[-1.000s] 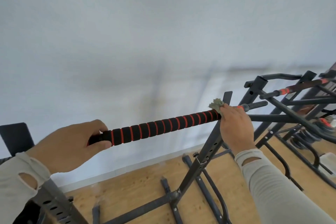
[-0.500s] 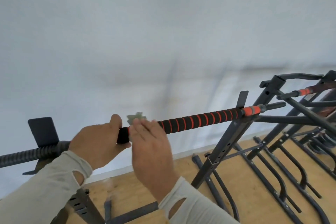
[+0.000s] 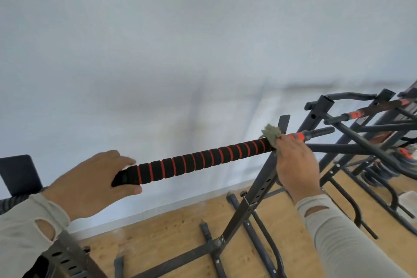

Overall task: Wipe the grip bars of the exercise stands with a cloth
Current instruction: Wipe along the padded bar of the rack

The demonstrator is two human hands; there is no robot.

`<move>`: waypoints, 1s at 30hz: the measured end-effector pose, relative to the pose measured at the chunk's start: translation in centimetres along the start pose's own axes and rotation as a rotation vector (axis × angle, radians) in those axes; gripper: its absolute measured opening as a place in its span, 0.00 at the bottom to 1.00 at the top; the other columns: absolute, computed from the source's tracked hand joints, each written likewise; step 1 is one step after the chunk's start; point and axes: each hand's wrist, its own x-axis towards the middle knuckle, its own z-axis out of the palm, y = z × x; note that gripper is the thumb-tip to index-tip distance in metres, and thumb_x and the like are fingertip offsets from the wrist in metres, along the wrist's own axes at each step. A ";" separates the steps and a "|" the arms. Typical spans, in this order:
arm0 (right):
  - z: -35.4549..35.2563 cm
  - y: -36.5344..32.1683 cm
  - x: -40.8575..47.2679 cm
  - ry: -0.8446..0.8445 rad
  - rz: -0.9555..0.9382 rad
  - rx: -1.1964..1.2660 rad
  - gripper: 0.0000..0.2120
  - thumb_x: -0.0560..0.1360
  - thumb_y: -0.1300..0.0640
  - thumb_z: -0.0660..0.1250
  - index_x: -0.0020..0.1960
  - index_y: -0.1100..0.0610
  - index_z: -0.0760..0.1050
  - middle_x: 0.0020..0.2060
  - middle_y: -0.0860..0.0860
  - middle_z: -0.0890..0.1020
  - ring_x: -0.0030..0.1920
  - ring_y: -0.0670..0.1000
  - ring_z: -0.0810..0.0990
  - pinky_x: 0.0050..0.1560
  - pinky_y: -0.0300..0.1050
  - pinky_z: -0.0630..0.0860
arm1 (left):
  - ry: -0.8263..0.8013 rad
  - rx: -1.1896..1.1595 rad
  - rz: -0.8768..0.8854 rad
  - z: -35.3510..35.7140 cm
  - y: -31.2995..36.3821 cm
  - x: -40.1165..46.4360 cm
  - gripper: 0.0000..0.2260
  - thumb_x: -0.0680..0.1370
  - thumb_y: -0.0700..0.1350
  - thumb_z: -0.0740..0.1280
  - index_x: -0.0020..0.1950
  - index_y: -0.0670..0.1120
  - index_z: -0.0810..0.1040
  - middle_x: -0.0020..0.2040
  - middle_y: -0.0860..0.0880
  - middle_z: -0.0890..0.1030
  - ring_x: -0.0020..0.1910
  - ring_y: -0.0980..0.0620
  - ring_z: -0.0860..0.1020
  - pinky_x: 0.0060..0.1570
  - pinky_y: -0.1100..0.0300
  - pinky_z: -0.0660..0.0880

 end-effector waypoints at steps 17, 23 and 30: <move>-1.6 -26.2 -6.4 0.086 -0.372 0.470 0.14 0.76 0.63 0.63 0.58 0.56 0.82 0.59 0.50 0.85 0.62 0.53 0.80 0.74 0.53 0.67 | 0.240 0.260 0.143 2.2 0.0 -1.3 0.14 0.76 0.62 0.60 0.51 0.53 0.69 0.37 0.57 0.77 0.34 0.53 0.77 0.32 0.56 0.68; -0.3 -22.1 -5.5 0.145 -0.493 0.443 0.15 0.79 0.62 0.65 0.65 0.57 0.81 0.65 0.52 0.83 0.66 0.54 0.79 0.74 0.56 0.69 | 0.047 0.135 -0.001 0.6 0.1 -0.8 0.12 0.78 0.65 0.61 0.51 0.59 0.65 0.39 0.58 0.78 0.37 0.58 0.78 0.41 0.59 0.76; 0.9 -5.1 -1.5 0.155 -0.157 0.153 0.17 0.73 0.67 0.75 0.60 0.61 0.83 0.58 0.55 0.86 0.58 0.57 0.85 0.68 0.57 0.76 | -0.039 0.011 -0.021 0.3 -0.6 -0.2 0.15 0.75 0.65 0.66 0.51 0.63 0.62 0.37 0.55 0.80 0.33 0.56 0.79 0.38 0.61 0.77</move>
